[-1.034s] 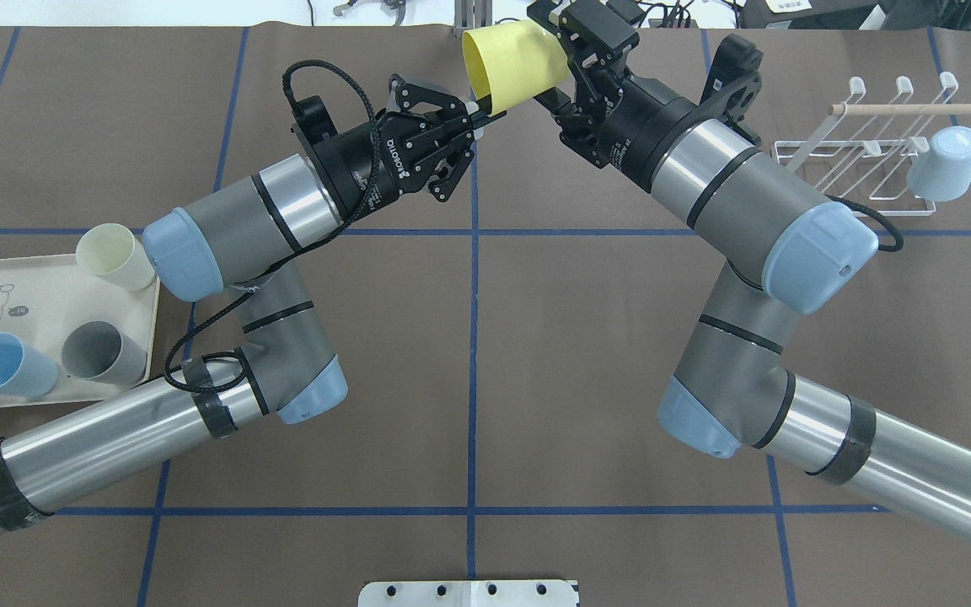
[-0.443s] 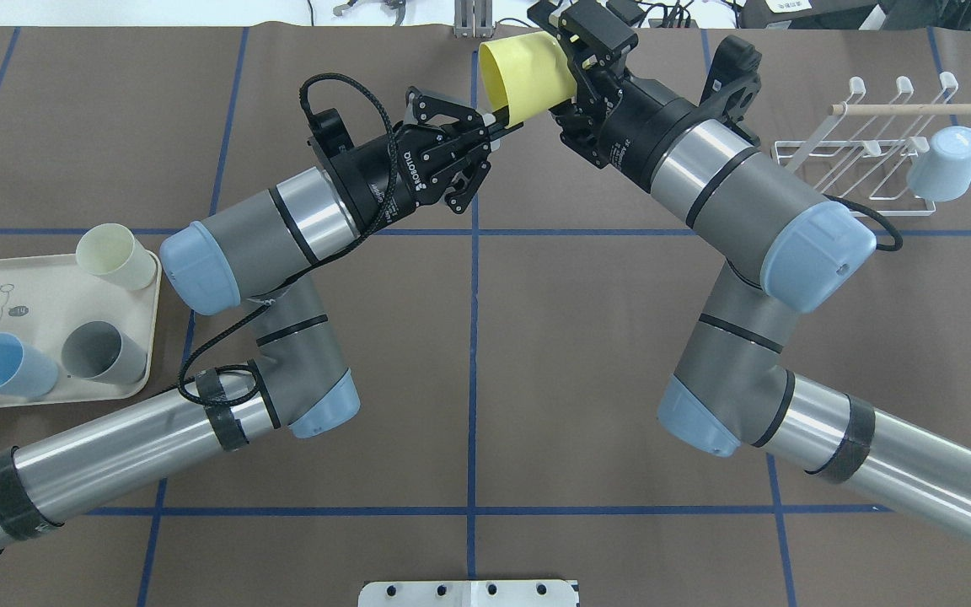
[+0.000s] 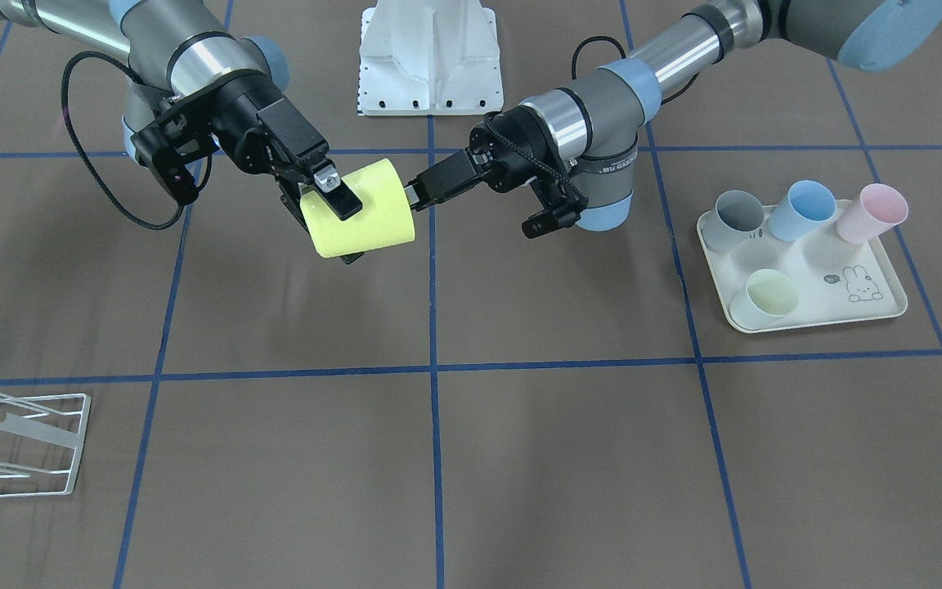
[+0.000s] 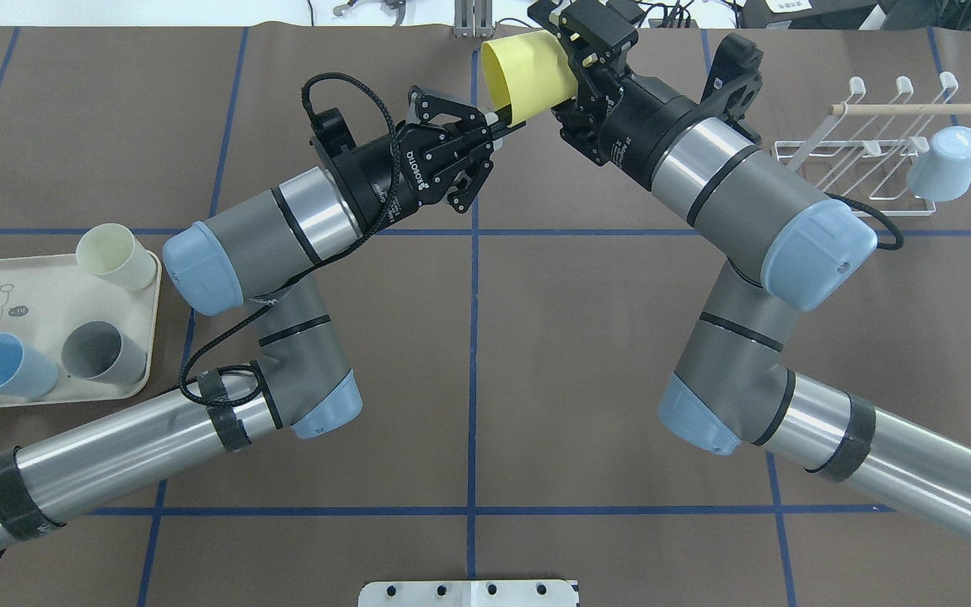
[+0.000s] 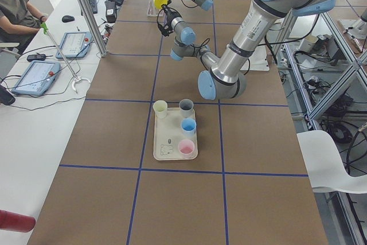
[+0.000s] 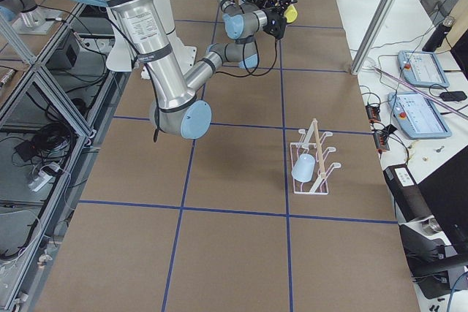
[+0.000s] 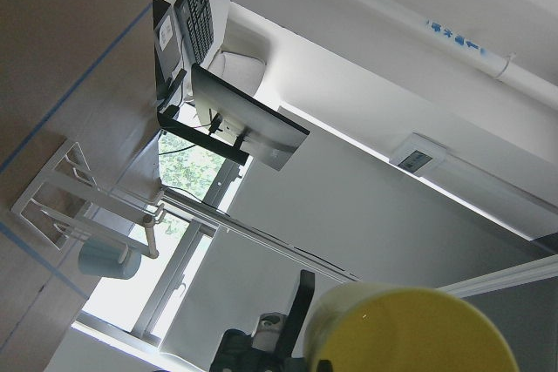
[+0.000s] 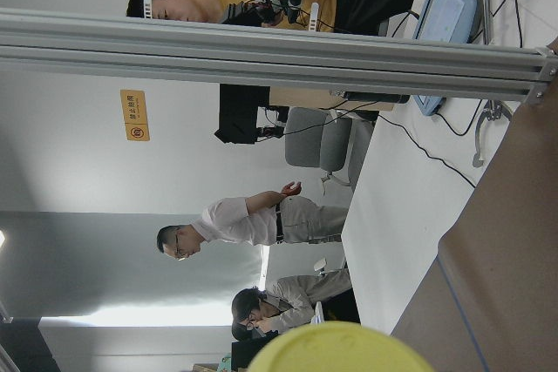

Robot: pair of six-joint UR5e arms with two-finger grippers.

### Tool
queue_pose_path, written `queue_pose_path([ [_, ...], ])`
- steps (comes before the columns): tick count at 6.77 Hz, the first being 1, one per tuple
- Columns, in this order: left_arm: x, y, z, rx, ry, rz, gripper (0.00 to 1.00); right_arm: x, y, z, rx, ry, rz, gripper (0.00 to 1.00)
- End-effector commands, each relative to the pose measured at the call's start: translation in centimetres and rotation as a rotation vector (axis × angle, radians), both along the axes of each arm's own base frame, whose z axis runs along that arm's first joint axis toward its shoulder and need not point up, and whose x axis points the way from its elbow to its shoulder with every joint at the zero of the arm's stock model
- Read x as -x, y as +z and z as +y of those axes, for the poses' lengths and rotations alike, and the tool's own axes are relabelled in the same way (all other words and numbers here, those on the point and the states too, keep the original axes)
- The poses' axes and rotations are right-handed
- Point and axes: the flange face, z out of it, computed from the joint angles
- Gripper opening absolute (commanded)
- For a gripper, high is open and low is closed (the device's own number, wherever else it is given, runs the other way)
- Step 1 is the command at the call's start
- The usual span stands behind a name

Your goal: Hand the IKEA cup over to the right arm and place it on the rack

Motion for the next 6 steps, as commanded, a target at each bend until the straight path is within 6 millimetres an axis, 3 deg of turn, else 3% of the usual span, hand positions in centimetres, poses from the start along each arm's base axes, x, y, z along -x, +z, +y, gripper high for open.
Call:
queue_pose_path([
  [1,0.2,-0.2,0.1,-0.006,0.000,0.011,0.00,0.2,0.2,-0.2,0.003,0.003,0.007,0.00],
  [2,0.3,-0.2,0.0,-0.009,-0.005,0.008,0.71,-0.3,0.3,-0.6,0.002,0.013,0.008,0.00],
  [3,0.4,-0.2,0.0,-0.013,-0.010,0.009,1.00,-0.7,0.3,-0.9,0.004,0.021,0.006,0.00],
  [5,0.6,-0.2,-0.2,-0.029,-0.034,-0.004,1.00,-1.8,0.3,-1.8,0.005,0.040,0.004,0.00],
  [6,0.8,-0.2,-0.4,-0.031,-0.040,-0.007,1.00,-3.3,0.4,-2.9,0.004,0.061,0.011,0.00],
])
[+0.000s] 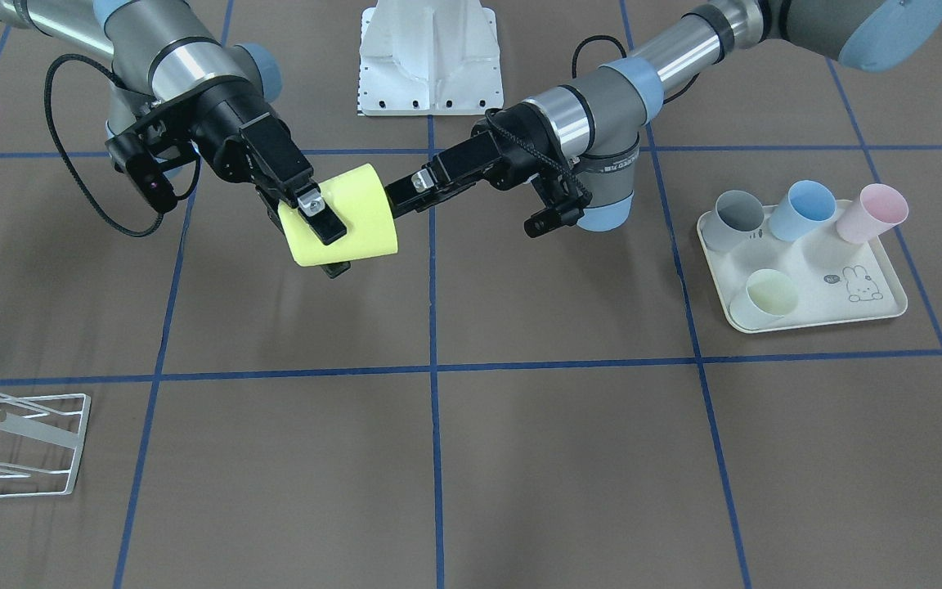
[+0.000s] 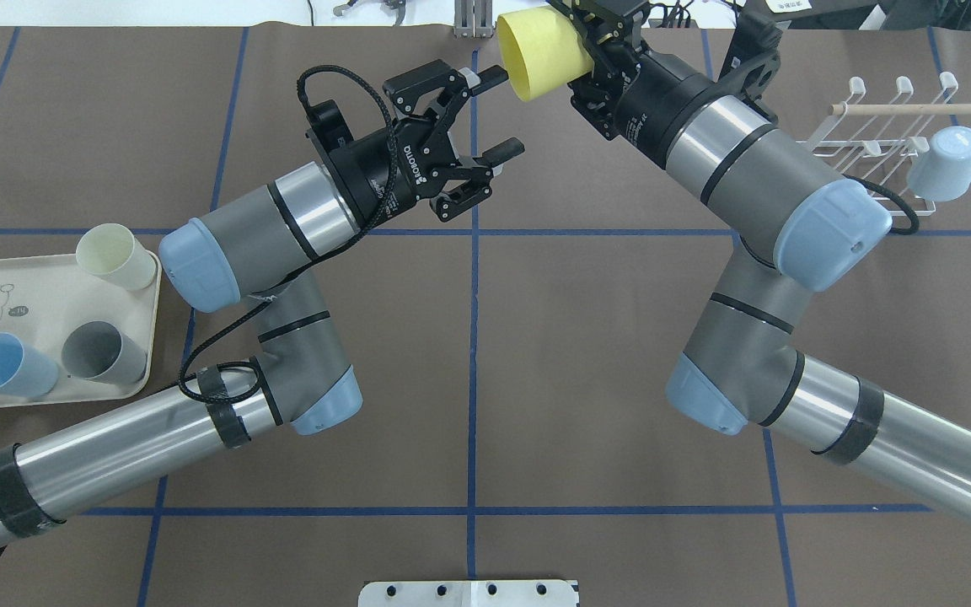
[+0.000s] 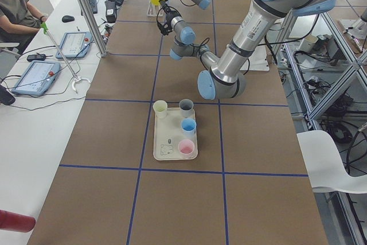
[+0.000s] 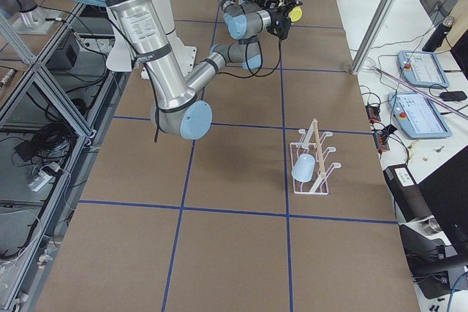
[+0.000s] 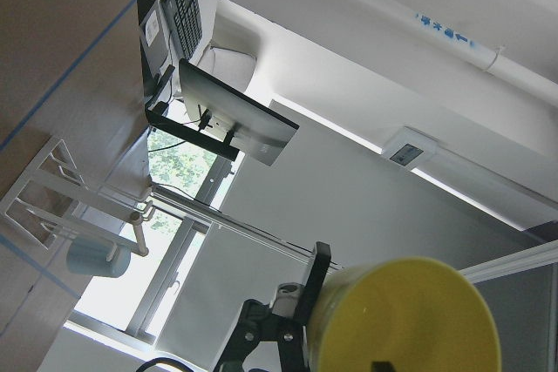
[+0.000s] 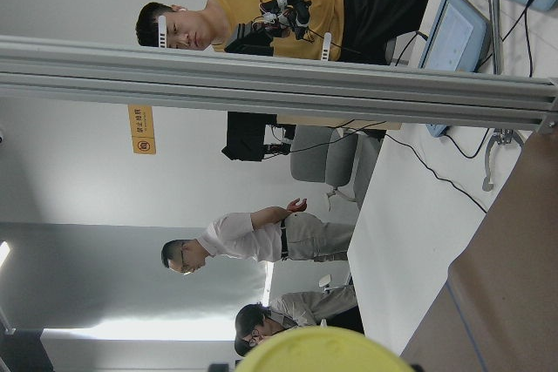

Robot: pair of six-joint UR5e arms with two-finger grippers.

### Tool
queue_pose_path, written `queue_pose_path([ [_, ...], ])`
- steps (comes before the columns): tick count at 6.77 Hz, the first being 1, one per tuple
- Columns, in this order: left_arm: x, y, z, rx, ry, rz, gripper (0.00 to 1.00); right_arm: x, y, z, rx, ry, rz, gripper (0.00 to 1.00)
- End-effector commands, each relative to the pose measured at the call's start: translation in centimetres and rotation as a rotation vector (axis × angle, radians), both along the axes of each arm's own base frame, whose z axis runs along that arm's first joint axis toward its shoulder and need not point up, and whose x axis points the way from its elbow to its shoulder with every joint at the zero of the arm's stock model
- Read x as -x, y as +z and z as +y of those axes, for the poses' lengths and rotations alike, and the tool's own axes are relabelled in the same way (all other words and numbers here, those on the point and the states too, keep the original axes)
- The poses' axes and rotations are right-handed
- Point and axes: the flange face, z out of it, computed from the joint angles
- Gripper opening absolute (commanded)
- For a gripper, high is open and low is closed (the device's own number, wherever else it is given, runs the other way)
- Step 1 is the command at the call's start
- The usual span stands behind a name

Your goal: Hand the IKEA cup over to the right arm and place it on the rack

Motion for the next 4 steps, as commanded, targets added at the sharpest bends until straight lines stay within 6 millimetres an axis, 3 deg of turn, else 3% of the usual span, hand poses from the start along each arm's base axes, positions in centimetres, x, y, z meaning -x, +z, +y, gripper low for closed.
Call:
queue_pose_path([
  [1,1.0,-0.1,-0.9,-0.011,-0.028,-0.008,1.00,-3.5,0.8,-2.8,-0.002,0.036,0.030,0.00],
  [2,1.9,0.1,-2.0,-0.011,-0.050,-0.027,1.00,-5.8,2.4,-5.5,0.000,0.041,0.092,0.00],
  [4,1.6,0.0,-3.3,-0.068,-0.171,-0.207,0.99,-8.6,5.7,-9.7,0.066,0.141,0.345,0.00],
])
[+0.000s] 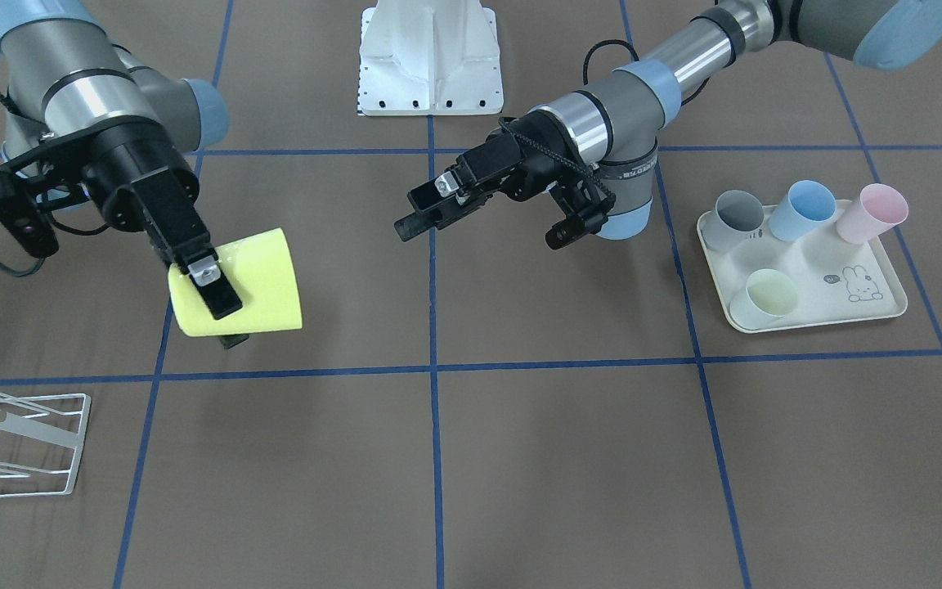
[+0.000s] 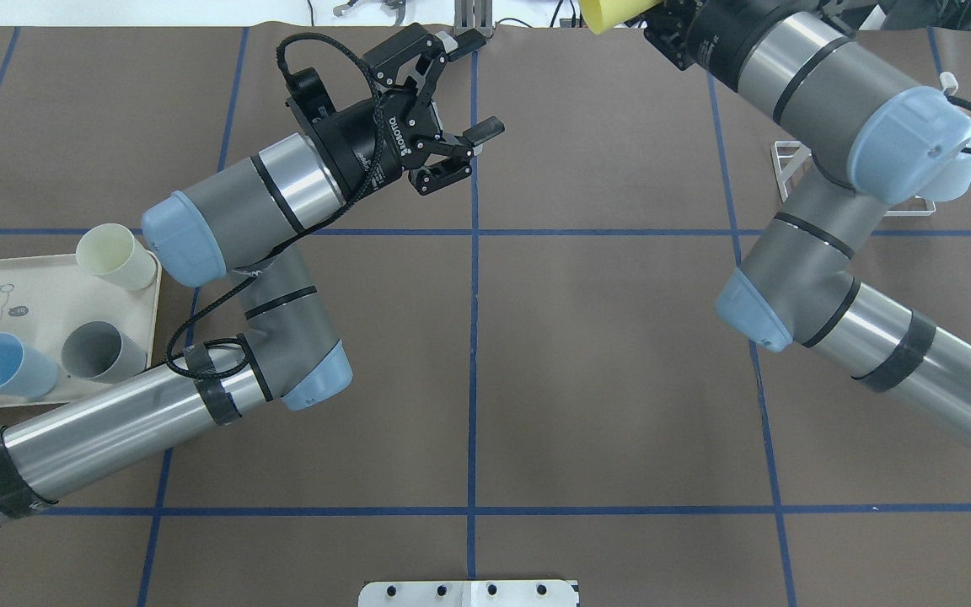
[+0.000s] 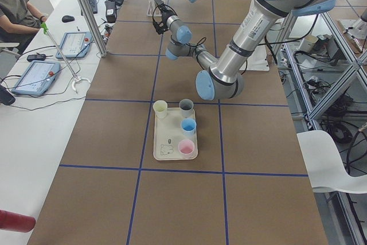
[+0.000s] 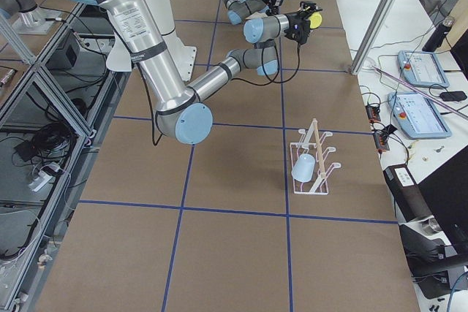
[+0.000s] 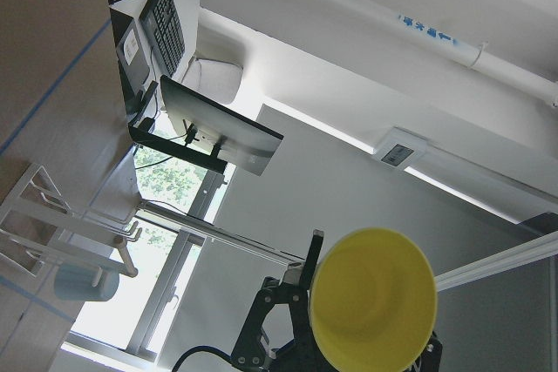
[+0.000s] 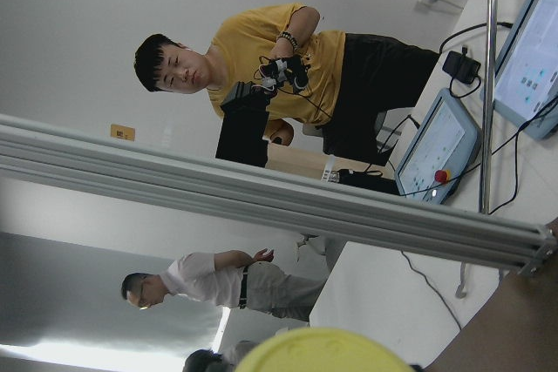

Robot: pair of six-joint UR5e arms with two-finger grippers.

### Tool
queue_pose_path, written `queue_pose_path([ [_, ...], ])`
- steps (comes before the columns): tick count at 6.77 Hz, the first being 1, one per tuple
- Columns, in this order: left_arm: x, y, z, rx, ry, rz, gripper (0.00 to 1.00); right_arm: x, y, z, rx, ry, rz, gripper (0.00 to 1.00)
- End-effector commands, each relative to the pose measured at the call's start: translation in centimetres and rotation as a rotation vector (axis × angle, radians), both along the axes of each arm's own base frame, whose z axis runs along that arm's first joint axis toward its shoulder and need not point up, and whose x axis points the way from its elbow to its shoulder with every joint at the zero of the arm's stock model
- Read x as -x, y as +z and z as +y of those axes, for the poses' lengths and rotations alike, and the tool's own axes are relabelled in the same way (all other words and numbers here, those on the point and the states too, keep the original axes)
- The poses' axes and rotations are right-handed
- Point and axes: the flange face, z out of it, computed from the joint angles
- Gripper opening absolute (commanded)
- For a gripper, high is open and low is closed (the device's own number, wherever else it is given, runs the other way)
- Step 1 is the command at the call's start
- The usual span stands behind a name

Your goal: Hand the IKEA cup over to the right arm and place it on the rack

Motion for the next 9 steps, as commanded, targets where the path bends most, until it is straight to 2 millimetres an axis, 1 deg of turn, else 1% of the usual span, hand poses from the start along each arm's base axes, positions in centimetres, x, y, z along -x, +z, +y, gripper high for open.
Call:
queue_pose_path([
  [1,1.3,-1.0,-2.3,-0.021,-0.110,-0.178,0.99,-5.8,6.5,-4.3,0.136,0.115,0.268,0.00],
  [2,1.6,-2.2,-2.6,-0.061,-0.119,-0.308,0.99,-8.9,11.5,-4.9,0.170,0.156,0.499,0.00],
  [3,2.8,-4.0,-2.0,-0.081,-0.153,-0.381,0.99,-11.8,16.1,-5.1,0.196,0.172,0.713,0.00],
  [4,3.7,-4.9,-1.3,-0.077,-0.164,-0.447,0.99,-14.6,19.7,-5.4,0.228,0.183,0.890,0.00],
  [5,4.2,-4.8,-0.7,-0.090,-0.170,-0.475,0.99,-17.7,22.2,-6.6,0.245,0.203,1.004,0.00],
  [6,4.2,-3.8,-0.6,-0.088,-0.159,-0.491,0.99,-20.6,24.5,-6.6,0.246,0.210,1.136,0.00],
  [7,4.2,-3.3,-0.6,-0.088,-0.153,-0.497,0.99,-21.5,26.8,-7.0,0.244,0.214,1.286,0.00],
  [8,4.2,-3.3,-0.6,-0.088,-0.153,-0.497,0.99,-21.3,29.4,-7.9,0.291,0.226,1.340,0.00],
  [9,4.2,-3.4,-0.5,-0.089,-0.155,-0.494,0.99,-19.2,30.1,-8.3,0.285,0.198,1.358,0.00],
])
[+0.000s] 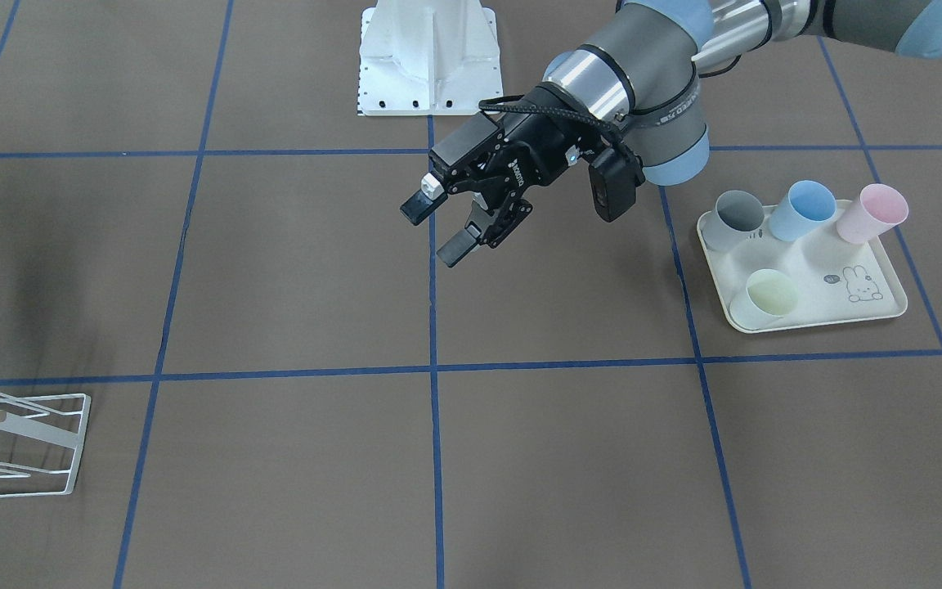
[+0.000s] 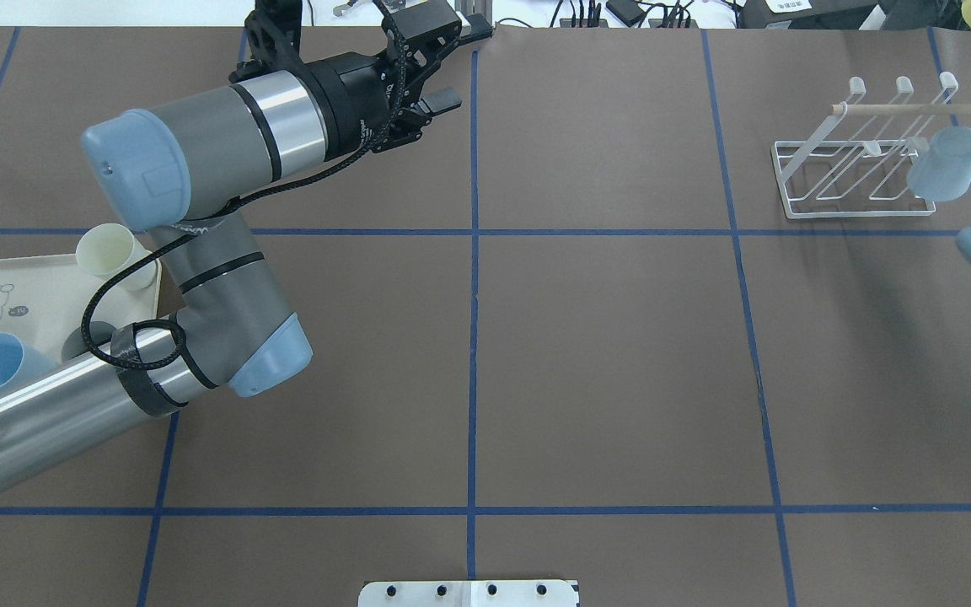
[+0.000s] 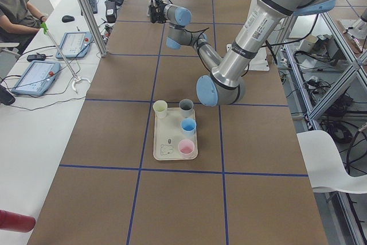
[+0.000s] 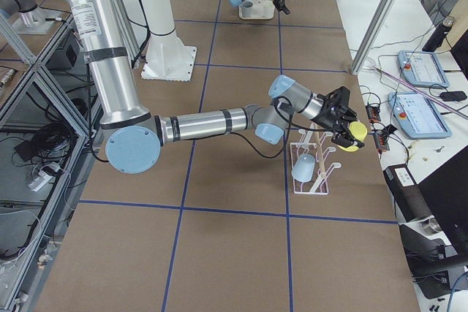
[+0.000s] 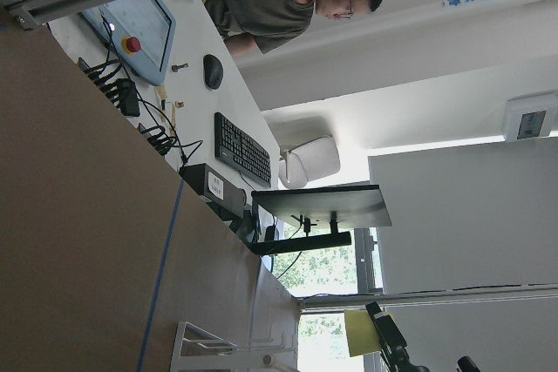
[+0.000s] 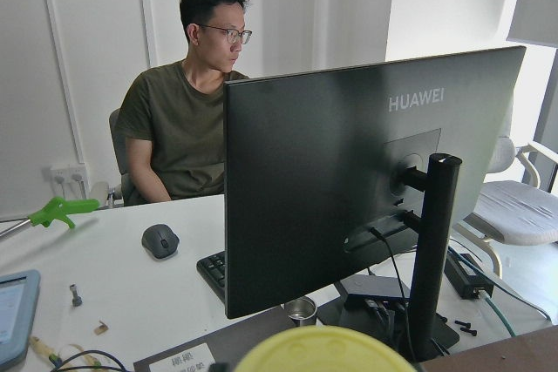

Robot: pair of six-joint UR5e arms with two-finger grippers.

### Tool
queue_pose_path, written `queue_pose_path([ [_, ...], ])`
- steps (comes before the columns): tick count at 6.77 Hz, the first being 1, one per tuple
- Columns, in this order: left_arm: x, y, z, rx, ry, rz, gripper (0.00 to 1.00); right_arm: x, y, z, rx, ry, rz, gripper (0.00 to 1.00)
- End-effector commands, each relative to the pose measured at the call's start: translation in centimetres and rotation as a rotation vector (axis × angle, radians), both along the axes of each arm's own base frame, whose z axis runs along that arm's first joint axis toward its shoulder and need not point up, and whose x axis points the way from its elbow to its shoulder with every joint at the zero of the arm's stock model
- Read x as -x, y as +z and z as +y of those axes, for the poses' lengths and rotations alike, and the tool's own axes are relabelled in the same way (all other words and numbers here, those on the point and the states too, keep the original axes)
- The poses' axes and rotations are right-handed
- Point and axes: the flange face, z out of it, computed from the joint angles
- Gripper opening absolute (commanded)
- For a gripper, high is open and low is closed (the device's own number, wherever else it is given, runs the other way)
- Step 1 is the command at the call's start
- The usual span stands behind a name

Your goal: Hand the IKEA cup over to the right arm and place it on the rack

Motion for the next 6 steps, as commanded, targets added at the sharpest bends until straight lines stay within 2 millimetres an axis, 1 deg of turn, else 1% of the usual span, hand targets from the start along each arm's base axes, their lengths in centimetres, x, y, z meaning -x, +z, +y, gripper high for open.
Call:
queue_pose_path([
  [1,0.3,-0.3,0.2,-0.005,-0.002,0.005,0.99,2.5,2.9,-0.7,0.046,-0.029,0.053,0.00],
  [2,0.3,-0.2,0.2,-0.004,-0.002,0.004,0.99,3.4,2.7,-0.7,0.044,-0.041,0.051,0.00],
  [3,0.3,-0.2,0.2,-0.004,-0.002,0.004,0.99,3.9,3.3,-0.7,0.054,-0.051,0.056,0.00],
  [5,0.3,-0.2,0.2,-0.003,-0.001,0.005,0.99,4.1,4.8,-0.7,0.079,-0.053,0.067,0.00],
  [6,0.2,-0.2,0.2,-0.002,0.000,0.004,0.99,4.4,5.0,-0.7,0.085,-0.058,0.070,0.00],
])
